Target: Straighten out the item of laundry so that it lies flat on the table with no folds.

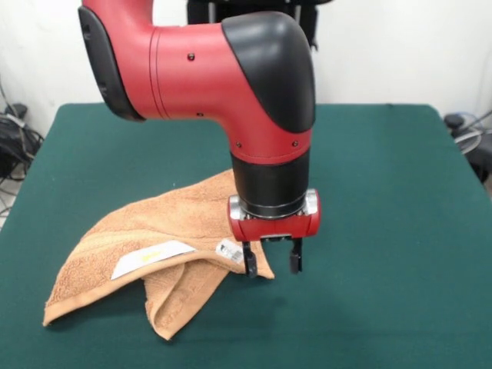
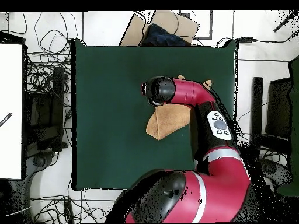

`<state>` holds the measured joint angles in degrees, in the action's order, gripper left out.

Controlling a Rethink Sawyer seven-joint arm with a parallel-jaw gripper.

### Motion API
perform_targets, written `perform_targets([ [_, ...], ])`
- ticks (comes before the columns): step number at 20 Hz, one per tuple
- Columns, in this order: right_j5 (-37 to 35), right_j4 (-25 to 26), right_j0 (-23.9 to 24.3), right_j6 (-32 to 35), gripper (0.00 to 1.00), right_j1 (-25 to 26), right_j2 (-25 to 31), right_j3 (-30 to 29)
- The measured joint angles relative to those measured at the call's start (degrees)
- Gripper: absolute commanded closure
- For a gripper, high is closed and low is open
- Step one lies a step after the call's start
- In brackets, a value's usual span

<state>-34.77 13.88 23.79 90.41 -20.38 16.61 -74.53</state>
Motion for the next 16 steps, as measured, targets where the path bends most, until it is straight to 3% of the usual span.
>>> perform_targets([
  [16,0.00,0.00,2.45,0.00,0.00,-3.60,-0.02,-2.66],
])
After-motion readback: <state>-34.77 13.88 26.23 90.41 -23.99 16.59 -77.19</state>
